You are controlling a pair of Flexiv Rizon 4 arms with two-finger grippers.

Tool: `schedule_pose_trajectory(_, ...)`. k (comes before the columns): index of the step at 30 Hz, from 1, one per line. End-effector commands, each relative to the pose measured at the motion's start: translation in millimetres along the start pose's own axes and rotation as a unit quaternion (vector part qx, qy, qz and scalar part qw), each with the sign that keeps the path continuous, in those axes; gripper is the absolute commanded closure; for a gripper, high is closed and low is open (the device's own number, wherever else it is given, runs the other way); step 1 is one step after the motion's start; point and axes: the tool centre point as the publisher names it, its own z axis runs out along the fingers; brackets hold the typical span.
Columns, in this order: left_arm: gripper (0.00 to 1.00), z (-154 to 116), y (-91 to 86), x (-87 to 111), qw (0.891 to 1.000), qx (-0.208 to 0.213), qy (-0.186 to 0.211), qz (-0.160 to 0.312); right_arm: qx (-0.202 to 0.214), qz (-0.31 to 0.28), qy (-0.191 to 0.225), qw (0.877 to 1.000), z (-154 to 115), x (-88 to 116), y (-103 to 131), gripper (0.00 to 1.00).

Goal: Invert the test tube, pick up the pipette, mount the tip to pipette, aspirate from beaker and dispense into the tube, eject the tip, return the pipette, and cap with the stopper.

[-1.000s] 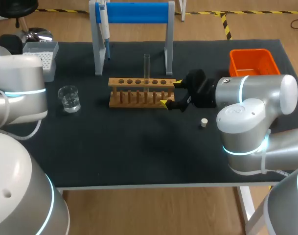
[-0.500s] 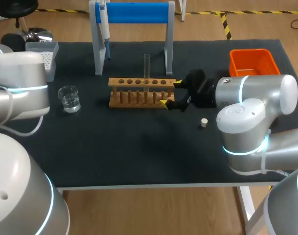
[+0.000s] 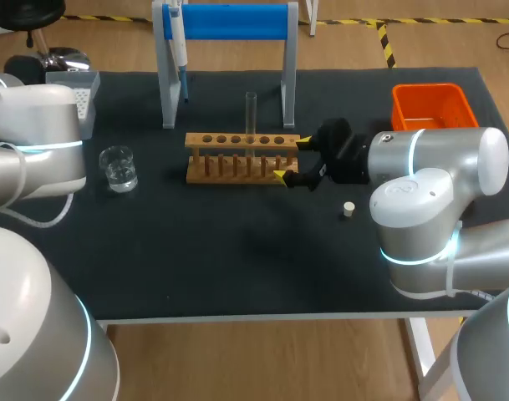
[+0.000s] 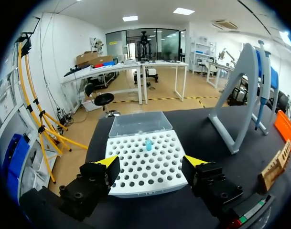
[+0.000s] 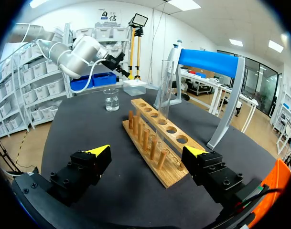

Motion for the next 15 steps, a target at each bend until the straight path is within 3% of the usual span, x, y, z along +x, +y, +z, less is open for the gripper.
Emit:
schedule_pose_trajectory(1,0.2,12.5,-4.7,1.5,1.0,-0.006,0.0,0.003,-0.002,0.0,0.001,1.0,-0.9,-0.4,-1.1,0.0)
schedule_pose_trajectory(4,0.27,16.7,-6.0,1.9,1.0,-0.007,0.002,0.005,-0.002,0.0,0.001,1.0,-0.9,-0.4,-1.1,0.0)
schedule_pose_trajectory(6,0.42,19.1,-6.7,2.0,1.0,-0.009,0.004,0.006,-0.002,0.0,0.001,1.0,-0.9,-0.4,-1.1,0.0)
schedule_pose_trajectory(7,0.44,20.5,-7.3,2.1,1.0,-0.009,0.004,0.006,-0.002,0.0,0.001,1.0,-0.9,-0.4,-1.1,0.0)
schedule_pose_trajectory(15,0.5,29.8,-10.2,0.9,1.0,-0.013,0.007,0.005,-0.002,0.0,0.001,1.0,-0.9,-0.4,-1.1,0.0)
